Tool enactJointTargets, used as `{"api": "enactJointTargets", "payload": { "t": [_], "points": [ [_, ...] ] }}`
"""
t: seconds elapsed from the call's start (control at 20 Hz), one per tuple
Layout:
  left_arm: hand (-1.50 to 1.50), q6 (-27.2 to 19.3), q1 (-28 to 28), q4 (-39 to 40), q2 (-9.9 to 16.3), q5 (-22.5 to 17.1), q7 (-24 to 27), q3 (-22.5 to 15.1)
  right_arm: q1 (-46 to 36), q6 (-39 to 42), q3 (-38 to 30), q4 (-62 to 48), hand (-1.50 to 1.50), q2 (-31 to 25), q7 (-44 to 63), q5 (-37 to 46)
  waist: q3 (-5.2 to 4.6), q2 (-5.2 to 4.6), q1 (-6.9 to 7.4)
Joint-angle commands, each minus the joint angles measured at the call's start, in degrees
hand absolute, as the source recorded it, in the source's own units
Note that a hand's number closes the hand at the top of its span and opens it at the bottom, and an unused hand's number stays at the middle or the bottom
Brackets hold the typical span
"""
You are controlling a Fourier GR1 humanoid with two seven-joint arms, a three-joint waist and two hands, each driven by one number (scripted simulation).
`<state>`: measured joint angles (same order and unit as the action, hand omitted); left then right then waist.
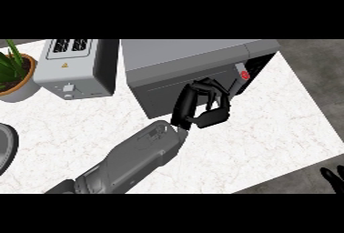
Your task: Pick up the milk, place it into the microwave and close the microwave
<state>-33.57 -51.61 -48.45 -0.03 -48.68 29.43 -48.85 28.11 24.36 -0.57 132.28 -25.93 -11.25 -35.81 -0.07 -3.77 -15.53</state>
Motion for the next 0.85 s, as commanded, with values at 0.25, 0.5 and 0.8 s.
{"api": "enactJointTargets", "payload": {
  "t": [0.25,0.5,0.8],
  "points": [
    [1.50,-1.08,-2.74,6.91,0.03,-2.71,1.86,2.41,-0.53,1.27,0.58,1.45,-1.50,-1.23,0.64,-1.63,-0.06,-1.34,-1.56],
    [1.50,-1.44,-3.80,7.25,0.03,-3.62,3.24,2.65,-0.82,1.56,1.28,0.54,-1.50,-1.25,0.70,-1.66,0.00,-1.45,-1.15],
    [1.50,-1.99,-3.91,7.22,0.03,-5.04,4.14,1.87,-1.43,2.12,1.56,0.88,-1.50,-1.77,0.74,-1.66,0.01,-1.58,-2.13]
  ]
}}
